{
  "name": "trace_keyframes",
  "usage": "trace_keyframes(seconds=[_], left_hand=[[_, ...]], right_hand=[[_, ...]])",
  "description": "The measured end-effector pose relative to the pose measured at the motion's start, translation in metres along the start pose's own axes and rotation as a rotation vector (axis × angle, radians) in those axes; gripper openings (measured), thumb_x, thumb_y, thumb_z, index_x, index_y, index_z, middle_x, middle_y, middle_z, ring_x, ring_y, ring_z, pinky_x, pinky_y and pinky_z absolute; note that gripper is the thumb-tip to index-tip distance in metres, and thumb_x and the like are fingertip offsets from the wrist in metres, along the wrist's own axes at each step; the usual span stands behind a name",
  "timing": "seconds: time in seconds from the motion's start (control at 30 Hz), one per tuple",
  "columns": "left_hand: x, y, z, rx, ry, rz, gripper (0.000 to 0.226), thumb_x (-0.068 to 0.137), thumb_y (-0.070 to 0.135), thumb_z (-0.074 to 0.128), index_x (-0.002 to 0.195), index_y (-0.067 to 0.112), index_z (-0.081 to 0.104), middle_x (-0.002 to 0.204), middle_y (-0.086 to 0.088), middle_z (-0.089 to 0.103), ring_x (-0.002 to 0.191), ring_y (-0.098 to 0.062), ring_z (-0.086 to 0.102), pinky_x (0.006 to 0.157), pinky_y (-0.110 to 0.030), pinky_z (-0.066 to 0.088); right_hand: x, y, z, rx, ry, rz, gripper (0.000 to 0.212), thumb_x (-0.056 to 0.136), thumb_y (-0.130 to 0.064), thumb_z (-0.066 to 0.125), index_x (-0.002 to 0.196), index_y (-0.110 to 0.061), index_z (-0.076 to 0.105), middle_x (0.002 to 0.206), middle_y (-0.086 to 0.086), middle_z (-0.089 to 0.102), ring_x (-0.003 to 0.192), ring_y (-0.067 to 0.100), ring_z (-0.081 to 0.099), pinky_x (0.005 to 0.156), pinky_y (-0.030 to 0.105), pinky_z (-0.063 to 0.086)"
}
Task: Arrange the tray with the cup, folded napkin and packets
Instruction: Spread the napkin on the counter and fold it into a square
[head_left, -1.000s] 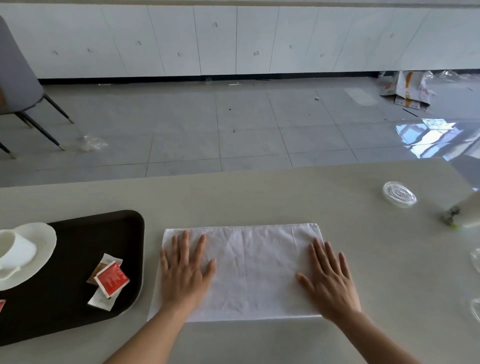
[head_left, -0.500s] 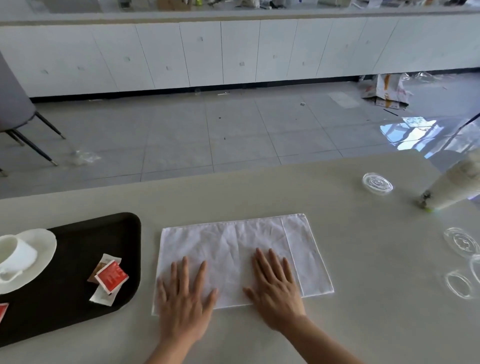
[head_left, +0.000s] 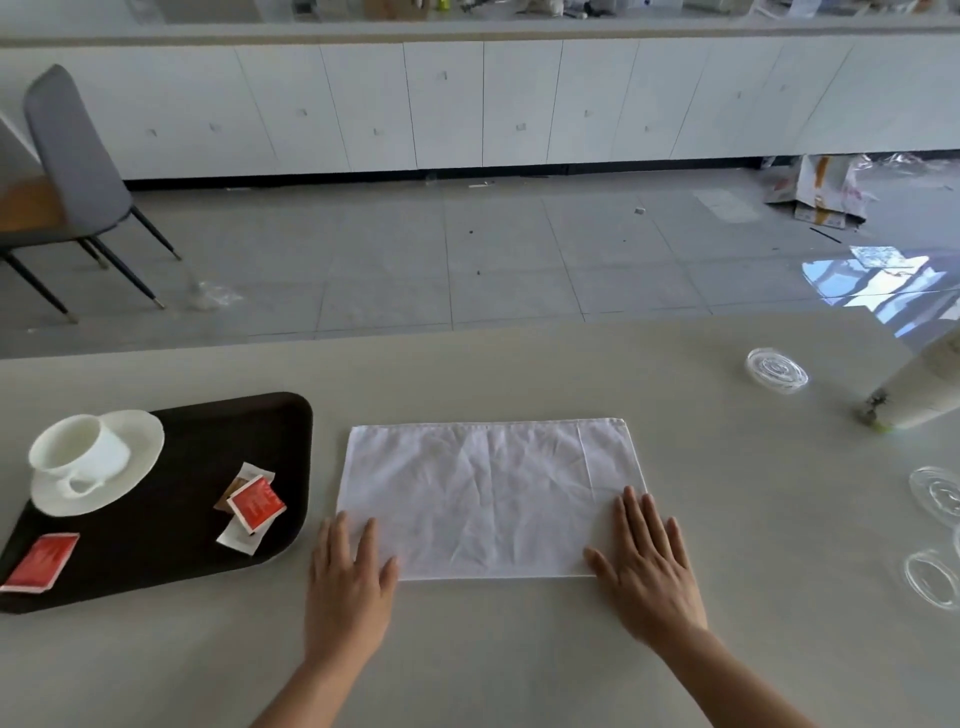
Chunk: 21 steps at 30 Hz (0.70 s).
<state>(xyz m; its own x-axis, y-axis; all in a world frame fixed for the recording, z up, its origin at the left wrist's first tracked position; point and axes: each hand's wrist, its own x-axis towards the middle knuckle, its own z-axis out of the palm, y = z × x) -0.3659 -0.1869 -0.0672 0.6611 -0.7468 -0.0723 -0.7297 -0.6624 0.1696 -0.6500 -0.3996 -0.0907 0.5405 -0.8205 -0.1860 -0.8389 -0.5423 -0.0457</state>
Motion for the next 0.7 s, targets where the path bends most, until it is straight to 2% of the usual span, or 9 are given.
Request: trace_keyframes(seconds=[0.07,0.13,0.2,0.33,0.47,0.6,0.7], left_hand=[[-0.008,-0.002,-0.002,-0.007,0.036,-0.048,0.043,0.086,0.033,0.066,0.118,0.003,0.063,0.127,-0.032,0.052,0.118,-0.051,0.050,0.089,-0.059,0.049],[-0.013,0.000,-0.007,-0.017,-0.002,-0.123,0.049,0.073,0.023,0.081,0.115,0.004,0.064,0.117,-0.026,0.058,0.107,-0.046,0.055,0.077,-0.053,0.050],[-0.018,0.005,-0.012,-0.057,-0.029,-0.220,0.053,0.074,0.025,0.080,0.118,0.004,0.061,0.110,-0.022,0.059,0.101,-0.042,0.053,0.076,-0.049,0.048],[-0.015,0.008,-0.016,-0.131,-0.082,-0.394,0.043,0.083,0.027,0.070,0.118,0.005,0.057,0.109,-0.019,0.061,0.105,-0.035,0.051,0.089,-0.040,0.041],[-0.012,0.002,-0.023,-0.440,-0.033,-0.614,0.041,0.077,0.017,0.073,0.114,0.004,0.062,0.107,-0.021,0.067,0.102,-0.039,0.059,0.077,-0.037,0.044],[-0.012,-0.010,-0.029,-0.582,-0.061,-0.734,0.022,0.074,0.008,0.071,0.095,0.007,0.075,0.092,-0.017,0.074,0.088,-0.038,0.066,0.073,-0.035,0.050],[-0.018,-0.014,-0.032,-0.572,-0.089,-0.719,0.006,0.075,0.016,0.073,0.073,0.012,0.076,0.073,-0.012,0.073,0.073,-0.033,0.066,0.066,-0.034,0.051]], right_hand=[[-0.002,0.003,0.000,0.004,0.006,-0.001,0.086,0.088,-0.073,-0.006,0.153,-0.017,-0.016,0.161,-0.005,-0.026,0.144,0.010,-0.033,0.120,0.037,-0.018],[-0.008,0.008,0.001,-0.011,0.004,-0.013,0.086,0.089,-0.074,-0.005,0.153,-0.017,-0.016,0.161,-0.005,-0.025,0.144,0.010,-0.032,0.120,0.037,-0.017],[-0.016,0.014,0.004,-0.016,0.015,-0.019,0.086,0.090,-0.073,-0.003,0.154,-0.017,-0.014,0.162,-0.005,-0.022,0.146,0.010,-0.029,0.120,0.038,-0.016],[-0.028,0.020,0.005,-0.025,0.019,-0.012,0.087,0.090,-0.073,-0.002,0.155,-0.016,-0.006,0.163,-0.004,-0.015,0.149,0.012,-0.022,0.121,0.037,-0.014],[-0.035,0.024,0.005,-0.036,0.016,-0.011,0.089,0.089,-0.074,-0.002,0.156,-0.015,-0.002,0.163,-0.005,-0.013,0.150,0.013,-0.019,0.120,0.035,-0.017],[-0.037,0.028,0.005,-0.047,0.032,-0.020,0.091,0.087,-0.076,-0.005,0.156,-0.016,-0.003,0.163,-0.006,-0.013,0.149,0.014,-0.020,0.120,0.035,-0.016],[-0.039,0.028,0.005,-0.028,0.047,-0.029,0.092,0.086,-0.076,-0.005,0.155,-0.016,-0.004,0.163,-0.005,-0.013,0.149,0.014,-0.019,0.120,0.035,-0.015]])
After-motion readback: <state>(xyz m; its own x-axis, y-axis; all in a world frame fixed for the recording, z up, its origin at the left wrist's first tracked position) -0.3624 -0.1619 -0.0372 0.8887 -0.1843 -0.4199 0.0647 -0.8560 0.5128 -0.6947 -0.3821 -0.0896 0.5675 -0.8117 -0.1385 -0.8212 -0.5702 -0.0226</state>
